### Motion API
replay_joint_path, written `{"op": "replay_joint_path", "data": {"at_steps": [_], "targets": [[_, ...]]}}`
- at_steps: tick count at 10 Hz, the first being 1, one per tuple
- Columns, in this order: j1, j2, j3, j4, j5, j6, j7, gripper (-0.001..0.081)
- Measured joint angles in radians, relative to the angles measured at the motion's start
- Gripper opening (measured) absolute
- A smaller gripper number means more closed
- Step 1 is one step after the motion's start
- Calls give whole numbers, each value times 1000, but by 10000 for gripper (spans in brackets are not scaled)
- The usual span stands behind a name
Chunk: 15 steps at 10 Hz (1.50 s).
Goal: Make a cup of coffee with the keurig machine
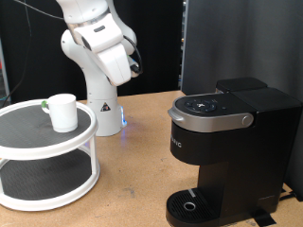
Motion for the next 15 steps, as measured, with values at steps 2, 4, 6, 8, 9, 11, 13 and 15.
{"op": "replay_joint_path", "data": {"at_steps": [2, 4, 6, 8, 9, 11, 13, 15], "targets": [[-6, 3, -1, -14, 34, 50, 120, 4], [-30, -21, -5, -56, 93, 111, 280, 4], [-61, -55, -9, -84, 94, 112, 349, 4], [-78, -99, -25, -105, 88, 73, 340, 4], [-78, -96, -24, -105, 88, 81, 344, 4], [-78, -101, -10, -156, 192, 253, 467, 4], [-79, -115, -3, -208, 243, 352, 556, 4], [-85, -144, -5, -238, 225, 351, 569, 4]]}}
